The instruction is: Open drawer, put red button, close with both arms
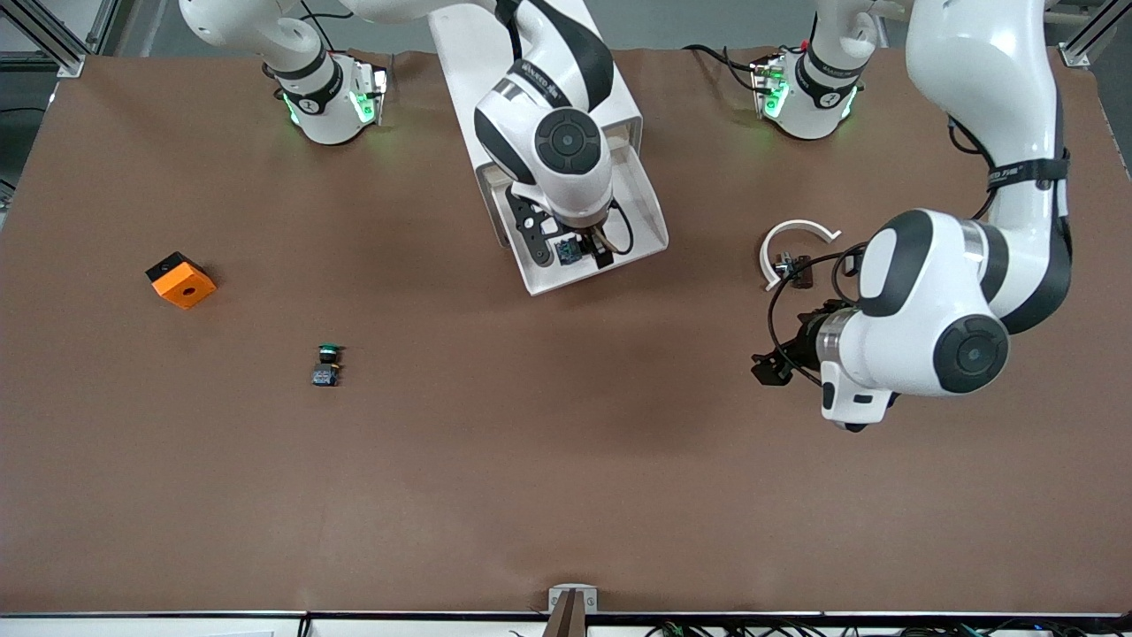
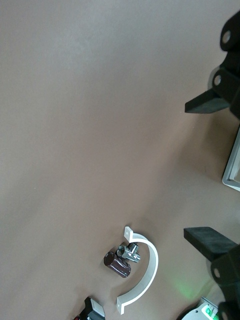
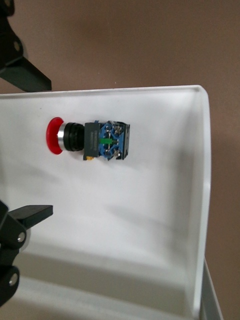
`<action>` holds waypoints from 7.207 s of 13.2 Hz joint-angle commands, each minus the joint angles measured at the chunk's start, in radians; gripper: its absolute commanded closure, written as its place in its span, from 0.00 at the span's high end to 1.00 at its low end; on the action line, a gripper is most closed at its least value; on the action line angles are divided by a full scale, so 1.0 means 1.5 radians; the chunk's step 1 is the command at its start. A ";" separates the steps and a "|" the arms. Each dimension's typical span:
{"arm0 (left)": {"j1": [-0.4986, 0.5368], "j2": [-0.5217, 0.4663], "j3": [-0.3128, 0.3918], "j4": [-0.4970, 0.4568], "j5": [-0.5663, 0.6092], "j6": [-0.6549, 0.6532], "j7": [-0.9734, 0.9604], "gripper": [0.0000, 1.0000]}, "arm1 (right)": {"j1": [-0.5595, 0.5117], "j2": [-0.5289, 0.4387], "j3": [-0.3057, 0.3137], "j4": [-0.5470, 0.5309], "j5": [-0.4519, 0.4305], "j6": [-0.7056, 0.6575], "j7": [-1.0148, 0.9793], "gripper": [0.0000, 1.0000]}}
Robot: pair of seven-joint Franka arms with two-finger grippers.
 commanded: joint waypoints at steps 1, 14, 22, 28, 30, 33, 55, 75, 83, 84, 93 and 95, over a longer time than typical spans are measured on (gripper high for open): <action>-0.007 -0.014 -0.008 -0.018 0.005 0.005 0.006 1.00 | -0.028 -0.033 -0.001 0.032 0.014 -0.088 -0.112 1.00; -0.146 -0.009 -0.088 -0.159 0.070 0.279 0.067 1.00 | -0.345 -0.298 -0.009 -0.102 -0.001 -0.317 -0.924 1.00; -0.210 -0.061 -0.120 -0.368 0.071 0.488 0.063 1.00 | -0.462 -0.435 -0.009 -0.319 -0.085 -0.175 -1.213 1.00; -0.206 -0.073 -0.149 -0.371 0.070 0.458 0.055 1.00 | -0.504 -0.480 -0.009 -0.368 -0.124 -0.134 -1.290 1.00; -0.201 -0.079 -0.149 -0.369 0.070 0.451 0.057 1.00 | -0.516 -0.518 -0.009 -0.421 -0.127 -0.090 -1.313 1.00; -0.209 -0.076 -0.152 -0.368 0.063 0.451 0.055 1.00 | -0.523 -0.562 -0.009 -0.475 -0.145 -0.052 -1.315 1.00; -0.210 -0.034 -0.330 -0.370 0.055 0.414 -0.107 1.00 | -0.583 -0.488 -0.007 -0.243 -0.168 -0.180 -1.308 1.00; 0.175 -0.099 -0.261 -0.090 0.293 0.128 0.026 1.00 | -0.574 -0.447 -0.003 -0.204 -0.208 -0.183 -1.310 1.00; 0.252 -0.266 -0.218 -0.104 0.221 -0.021 0.290 1.00 | -0.560 -0.426 -0.003 -0.206 -0.218 -0.222 -1.306 1.00; 0.249 -0.287 -0.187 -0.112 0.196 -0.029 0.325 1.00 | -0.561 -0.426 -0.003 -0.206 -0.218 -0.221 -1.307 1.00; 0.164 -0.426 -0.074 -0.222 0.187 -0.037 0.484 1.00 | -0.568 -0.411 -0.004 -0.190 -0.218 -0.208 -1.305 1.00; 0.155 -0.431 -0.063 -0.229 0.186 -0.028 0.504 1.00 | -0.564 -0.409 -0.004 -0.185 -0.220 -0.207 -1.305 1.00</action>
